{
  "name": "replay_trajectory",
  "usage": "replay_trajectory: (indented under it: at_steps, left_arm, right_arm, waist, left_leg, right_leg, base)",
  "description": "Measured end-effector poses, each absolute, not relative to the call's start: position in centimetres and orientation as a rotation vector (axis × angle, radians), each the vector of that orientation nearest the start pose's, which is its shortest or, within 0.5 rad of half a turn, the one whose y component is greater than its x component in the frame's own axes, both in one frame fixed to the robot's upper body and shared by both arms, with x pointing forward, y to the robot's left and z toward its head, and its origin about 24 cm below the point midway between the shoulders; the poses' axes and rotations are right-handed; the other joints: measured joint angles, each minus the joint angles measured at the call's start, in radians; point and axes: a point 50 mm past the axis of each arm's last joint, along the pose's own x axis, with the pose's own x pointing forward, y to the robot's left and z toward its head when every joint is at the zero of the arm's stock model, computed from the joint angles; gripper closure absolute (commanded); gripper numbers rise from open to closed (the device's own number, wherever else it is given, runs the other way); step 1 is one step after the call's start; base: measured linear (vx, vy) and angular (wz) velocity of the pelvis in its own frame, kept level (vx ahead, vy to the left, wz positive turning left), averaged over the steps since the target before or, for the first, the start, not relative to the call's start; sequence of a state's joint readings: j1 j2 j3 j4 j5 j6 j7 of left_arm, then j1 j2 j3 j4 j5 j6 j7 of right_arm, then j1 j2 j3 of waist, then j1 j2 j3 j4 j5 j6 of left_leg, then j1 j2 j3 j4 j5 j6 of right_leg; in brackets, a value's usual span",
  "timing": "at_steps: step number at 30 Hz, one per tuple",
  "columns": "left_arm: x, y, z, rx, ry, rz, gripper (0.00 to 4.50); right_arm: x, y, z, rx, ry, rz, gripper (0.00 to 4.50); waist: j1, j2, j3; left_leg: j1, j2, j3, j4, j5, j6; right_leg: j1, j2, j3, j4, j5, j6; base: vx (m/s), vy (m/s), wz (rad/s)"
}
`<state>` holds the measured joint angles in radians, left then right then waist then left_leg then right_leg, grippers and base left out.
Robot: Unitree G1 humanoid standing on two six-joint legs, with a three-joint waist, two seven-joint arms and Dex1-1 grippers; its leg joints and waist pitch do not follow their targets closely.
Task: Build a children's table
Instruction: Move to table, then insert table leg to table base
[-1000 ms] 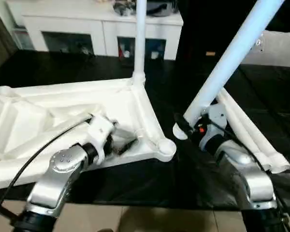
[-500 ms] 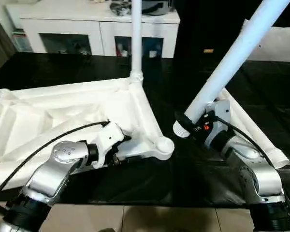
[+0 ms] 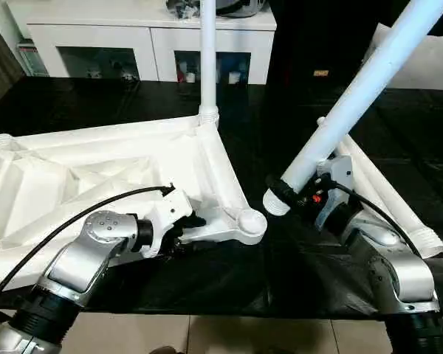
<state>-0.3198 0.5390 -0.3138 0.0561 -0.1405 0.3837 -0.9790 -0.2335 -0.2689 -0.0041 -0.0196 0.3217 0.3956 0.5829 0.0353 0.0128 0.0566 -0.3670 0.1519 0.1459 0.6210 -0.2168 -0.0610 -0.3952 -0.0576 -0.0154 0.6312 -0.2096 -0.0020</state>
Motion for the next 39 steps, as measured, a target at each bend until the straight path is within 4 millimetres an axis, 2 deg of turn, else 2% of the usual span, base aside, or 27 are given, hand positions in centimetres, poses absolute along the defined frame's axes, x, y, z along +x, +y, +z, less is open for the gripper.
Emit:
replay_trajectory:
  at_steps: [2, 3, 8, 10, 12, 14, 18, 19, 21, 23, 25, 28, 30, 39]
  left_arm:
    - [27.2, 14.8, 6.0, 0.367, 0.444, -1.167, 2.13]
    - [27.1, 14.8, 5.9, 0.375, 0.446, -1.174, 2.41]
    - [27.4, 14.9, 5.5, 0.409, 0.460, -1.176, 2.48]
    - [27.6, 14.9, 5.6, 0.434, 0.453, -1.176, 2.87]
    - [27.8, 15.1, 5.6, 0.447, 0.452, -1.174, 2.85]
    - [27.8, 15.1, 5.5, 0.451, 0.449, -1.180, 3.17]
    - [27.9, 15.1, 5.5, 0.466, 0.451, -1.209, 3.31]
    - [27.9, 15.1, 5.5, 0.469, 0.454, -1.213, 3.46]
    - [28.1, 15.2, 5.6, 0.489, 0.463, -1.231, 3.74]
    - [28.1, 15.3, 5.5, 0.498, 0.472, -1.247, 3.68]
    - [28.1, 15.3, 5.5, 0.500, 0.470, -1.251, 4.12]
    - [28.1, 15.3, 5.5, 0.502, 0.469, -1.263, 4.12]
    - [28.1, 15.3, 5.5, 0.504, 0.469, -1.272, 4.48]
    - [28.2, 15.0, 5.4, 0.484, 0.461, -1.287, 4.50]
  right_arm:
    - [28.5, -15.3, 8.0, 0.083, 0.146, 0.668, 2.59]
    - [28.5, -15.3, 7.9, 0.084, 0.150, 0.669, 2.59]
    - [28.4, -15.3, 7.8, 0.084, 0.161, 0.677, 2.59]
    - [28.4, -15.4, 7.8, 0.082, 0.163, 0.679, 2.59]
    - [28.4, -15.3, 7.8, 0.077, 0.166, 0.686, 2.59]
    - [28.3, -15.3, 7.8, 0.077, 0.168, 0.695, 2.59]
    - [28.2, -15.4, 7.7, 0.068, 0.183, 0.711, 2.59]
    - [28.2, -15.5, 7.7, 0.065, 0.187, 0.719, 2.59]
    - [28.1, -15.3, 7.9, 0.056, 0.199, 0.752, 2.59]
    - [28.2, -15.0, 8.2, 0.058, 0.204, 0.784, 2.59]
    - [28.4, -14.7, 8.6, 0.055, 0.202, 0.821, 2.59]
    - [28.7, -14.1, 9.3, 0.057, 0.193, 0.871, 2.59]
    - [28.8, -13.7, 9.8, 0.055, 0.187, 0.908, 2.59]
    - [28.8, -12.2, 9.2, 0.019, 0.273, 1.011, 2.59]
  waist:
    - [0.000, 0.000, 0.000]
    - [0.000, 0.000, 0.000]
    - [0.001, 0.002, 0.000]
    - [0.001, 0.003, 0.000]
    - [0.001, 0.004, 0.000]
    - [0.001, 0.006, 0.000]
    - [0.001, 0.008, 0.000]
    - [0.001, 0.009, 0.000]
    - [0.000, 0.009, 0.000]
    - [-0.002, 0.010, 0.000]
    - [-0.002, 0.010, 0.000]
    - [-0.001, 0.011, 0.000]
    - [-0.001, 0.011, 0.000]
    - [0.002, 0.012, -0.001]
  left_leg:
    - [0.000, 0.000, 0.000, 0.000, 0.000, 0.000]
    - [0.000, 0.000, 0.001, 0.000, 0.000, 0.000]
    - [-0.001, 0.001, 0.001, 0.000, 0.000, 0.000]
    - [-0.001, 0.001, 0.001, 0.000, 0.000, 0.000]
    - [-0.001, 0.001, 0.001, 0.000, 0.000, 0.000]
    - [-0.001, 0.001, 0.001, 0.000, 0.000, 0.000]
    - [-0.001, 0.001, 0.001, 0.000, 0.000, 0.000]
    - [-0.001, 0.001, 0.001, 0.000, 0.000, 0.000]
    - [0.000, 0.001, 0.002, 0.000, 0.000, 0.000]
    - [0.000, 0.001, 0.002, 0.000, 0.000, 0.000]
    - [0.000, 0.002, 0.002, 0.000, 0.000, 0.000]
    - [0.000, 0.002, 0.002, 0.000, 0.000, 0.000]
    - [0.000, 0.002, 0.003, 0.000, 0.000, 0.000]
    - [0.000, 0.003, 0.005, 0.000, 0.000, 0.000]
  right_leg:
    - [0.000, 0.000, 0.000, 0.000, 0.000, 0.000]
    - [0.000, 0.000, 0.000, 0.000, 0.000, 0.000]
    - [-0.001, 0.000, 0.000, 0.000, 0.000, 0.000]
    - [-0.001, 0.000, 0.000, 0.000, 0.000, 0.000]
    - [0.000, 0.000, 0.000, 0.000, 0.000, 0.000]
    - [0.000, 0.000, 0.000, 0.000, 0.000, 0.000]
    - [0.000, 0.000, 0.000, 0.000, 0.000, 0.000]
    - [0.000, 0.000, 0.000, 0.000, 0.000, 0.000]
    - [0.000, 0.000, 0.000, 0.000, 0.000, 0.000]
    - [0.000, 0.000, 0.000, 0.000, 0.000, 0.000]
    - [0.000, 0.000, 0.000, 0.000, 0.000, 0.000]
    - [0.000, 0.000, 0.000, 0.001, 0.000, 0.000]
    - [0.000, 0.000, 0.000, 0.001, 0.000, 0.000]
    - [0.000, 0.000, 0.000, 0.000, 0.000, 0.000]
  base:
    - [0.000, 0.000, 0.00]
    - [0.000, 0.000, 0.00]
    - [0.000, 0.000, 0.00]
    - [0.000, 0.000, 0.00]
    - [0.000, 0.000, 0.00]
    - [0.000, 0.000, 0.00]
    - [0.000, 0.000, 0.00]
    - [0.000, 0.000, 0.00]
    - [0.000, 0.000, 0.00]
    - [0.000, 0.000, 0.00]
    - [0.000, 0.000, 0.00]
    - [0.000, 0.000, 0.00]
    - [0.000, 0.000, 0.00]
    - [0.000, 0.000, 0.00]
